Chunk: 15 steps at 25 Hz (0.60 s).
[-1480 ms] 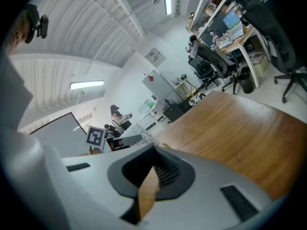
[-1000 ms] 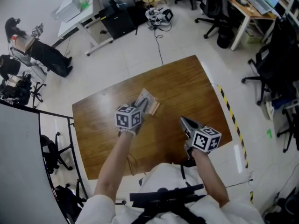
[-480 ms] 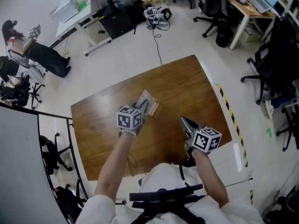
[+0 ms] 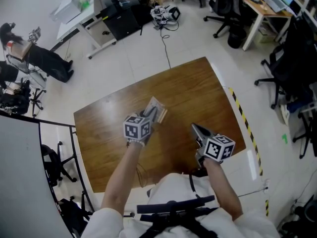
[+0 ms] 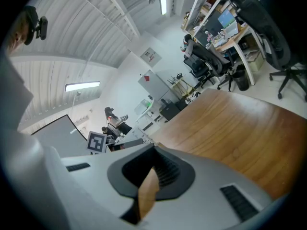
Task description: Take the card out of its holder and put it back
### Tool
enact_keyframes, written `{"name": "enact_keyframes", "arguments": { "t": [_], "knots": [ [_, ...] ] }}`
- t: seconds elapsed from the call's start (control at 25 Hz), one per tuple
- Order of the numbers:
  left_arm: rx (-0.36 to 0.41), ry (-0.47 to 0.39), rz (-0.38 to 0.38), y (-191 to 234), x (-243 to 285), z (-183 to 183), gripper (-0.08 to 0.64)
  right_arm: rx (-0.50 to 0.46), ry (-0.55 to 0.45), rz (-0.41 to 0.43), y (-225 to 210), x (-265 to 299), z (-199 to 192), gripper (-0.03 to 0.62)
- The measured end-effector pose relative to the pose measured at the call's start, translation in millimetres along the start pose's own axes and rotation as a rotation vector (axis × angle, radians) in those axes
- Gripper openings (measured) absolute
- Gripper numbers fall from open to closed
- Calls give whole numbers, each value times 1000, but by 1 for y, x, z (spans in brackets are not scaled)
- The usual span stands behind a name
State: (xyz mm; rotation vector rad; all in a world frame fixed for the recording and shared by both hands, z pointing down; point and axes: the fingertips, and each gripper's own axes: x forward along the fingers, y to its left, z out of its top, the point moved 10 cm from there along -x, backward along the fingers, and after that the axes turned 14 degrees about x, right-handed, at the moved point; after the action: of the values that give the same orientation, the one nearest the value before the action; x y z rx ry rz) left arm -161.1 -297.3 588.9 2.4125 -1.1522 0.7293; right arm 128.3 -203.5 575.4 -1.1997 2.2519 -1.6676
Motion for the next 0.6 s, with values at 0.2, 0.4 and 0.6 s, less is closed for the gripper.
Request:
{"name": "enact_keyframes", "arguments": {
  "t": [0.2,0.4,0.6],
  "knots": [
    [6,-4,0,0,2,-2,14,2,4,-4,-2,0,-1,1],
    [14,13,-9,2,4,-4,14,6,4,-11,-4,2,-1,2],
    [21,-16,-6,-1,5,-11,14,8,5,-9,-4,2,-1,2]
  ]
}}
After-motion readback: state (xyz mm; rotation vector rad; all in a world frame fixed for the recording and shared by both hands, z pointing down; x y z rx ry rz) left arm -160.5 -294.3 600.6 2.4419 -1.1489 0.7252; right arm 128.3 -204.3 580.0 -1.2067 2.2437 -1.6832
